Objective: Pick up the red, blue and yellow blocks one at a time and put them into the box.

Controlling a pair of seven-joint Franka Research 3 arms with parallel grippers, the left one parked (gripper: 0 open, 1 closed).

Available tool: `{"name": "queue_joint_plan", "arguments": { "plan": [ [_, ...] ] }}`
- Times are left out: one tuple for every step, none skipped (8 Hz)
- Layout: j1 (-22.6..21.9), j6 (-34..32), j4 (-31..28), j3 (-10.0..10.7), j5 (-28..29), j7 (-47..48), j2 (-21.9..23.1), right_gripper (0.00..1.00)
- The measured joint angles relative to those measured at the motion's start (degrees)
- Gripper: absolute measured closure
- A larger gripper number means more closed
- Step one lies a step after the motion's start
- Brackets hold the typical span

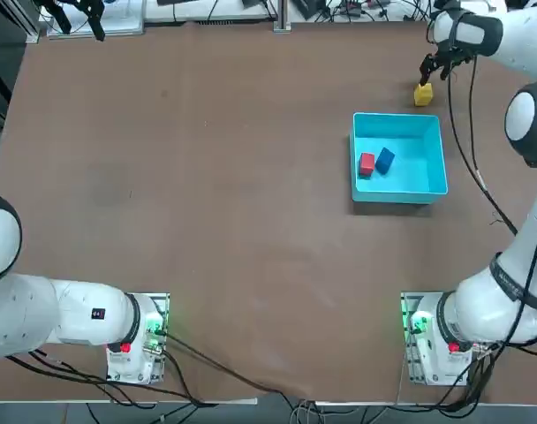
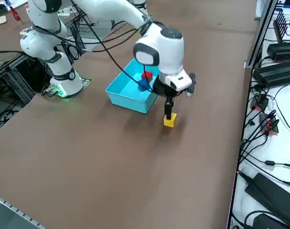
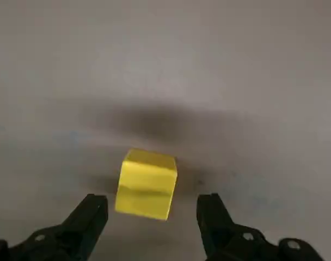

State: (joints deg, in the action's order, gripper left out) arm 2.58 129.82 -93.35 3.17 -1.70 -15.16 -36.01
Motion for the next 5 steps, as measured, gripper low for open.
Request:
{"name": "queue_joint_plan", "arguments": {
  "plan": [
    [0.0, 0.8, 0.2, -0.1, 0.0, -0.1, -1.2, 0.0],
    [0.0, 1.6, 0.2, -0.3, 0.0, -0.1, -2.0, 0.0],
    [0.0, 2.2, 0.2, -0.4, 0.0, -0.1, -2.8, 0.0],
    [0.0, 2.6, 0.2, -0.4, 0.0, -0.1, -3.4, 0.0],
    [0.0, 2.9, 0.2, -0.4, 0.0, -0.2, -4.0, 0.02]
  ]
}}
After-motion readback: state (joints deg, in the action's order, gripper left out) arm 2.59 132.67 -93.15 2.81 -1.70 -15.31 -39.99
